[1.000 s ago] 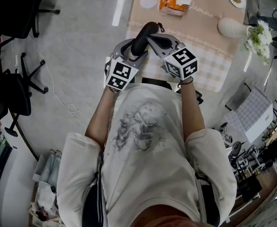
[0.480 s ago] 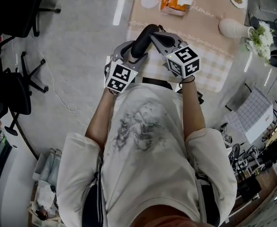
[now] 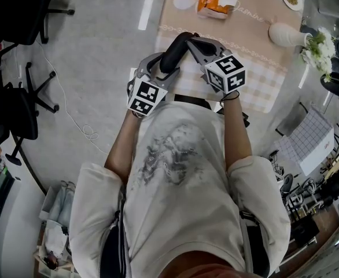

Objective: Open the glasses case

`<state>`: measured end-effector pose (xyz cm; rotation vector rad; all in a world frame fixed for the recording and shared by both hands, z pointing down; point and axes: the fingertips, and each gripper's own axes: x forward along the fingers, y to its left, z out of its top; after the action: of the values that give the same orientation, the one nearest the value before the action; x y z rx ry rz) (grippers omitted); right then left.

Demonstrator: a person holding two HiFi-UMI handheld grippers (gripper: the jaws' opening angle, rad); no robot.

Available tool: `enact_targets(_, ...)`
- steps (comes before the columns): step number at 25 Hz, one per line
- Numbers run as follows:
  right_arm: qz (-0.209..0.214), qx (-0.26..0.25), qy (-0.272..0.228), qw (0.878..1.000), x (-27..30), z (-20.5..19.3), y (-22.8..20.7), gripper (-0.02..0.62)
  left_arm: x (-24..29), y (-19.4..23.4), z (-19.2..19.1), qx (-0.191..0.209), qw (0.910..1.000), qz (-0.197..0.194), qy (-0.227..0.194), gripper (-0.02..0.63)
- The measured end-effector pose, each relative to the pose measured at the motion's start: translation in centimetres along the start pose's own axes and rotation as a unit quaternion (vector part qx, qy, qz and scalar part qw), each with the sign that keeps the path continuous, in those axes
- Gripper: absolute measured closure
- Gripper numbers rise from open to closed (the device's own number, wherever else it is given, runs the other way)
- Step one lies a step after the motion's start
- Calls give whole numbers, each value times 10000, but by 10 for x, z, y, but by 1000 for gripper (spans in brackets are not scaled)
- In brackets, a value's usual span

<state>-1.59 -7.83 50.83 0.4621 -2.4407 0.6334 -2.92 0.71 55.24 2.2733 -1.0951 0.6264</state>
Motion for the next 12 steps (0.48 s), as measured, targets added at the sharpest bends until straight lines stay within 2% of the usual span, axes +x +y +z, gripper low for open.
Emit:
enact_targets(8,-97,45,59,9999,2,-2,-8,580,-1,1,1,76,10000,-20,-45,327)
enact_targets(12,-158,83,89,9998,3,-4,-13,580,0,0,-9,-35,10000,10,65,327)
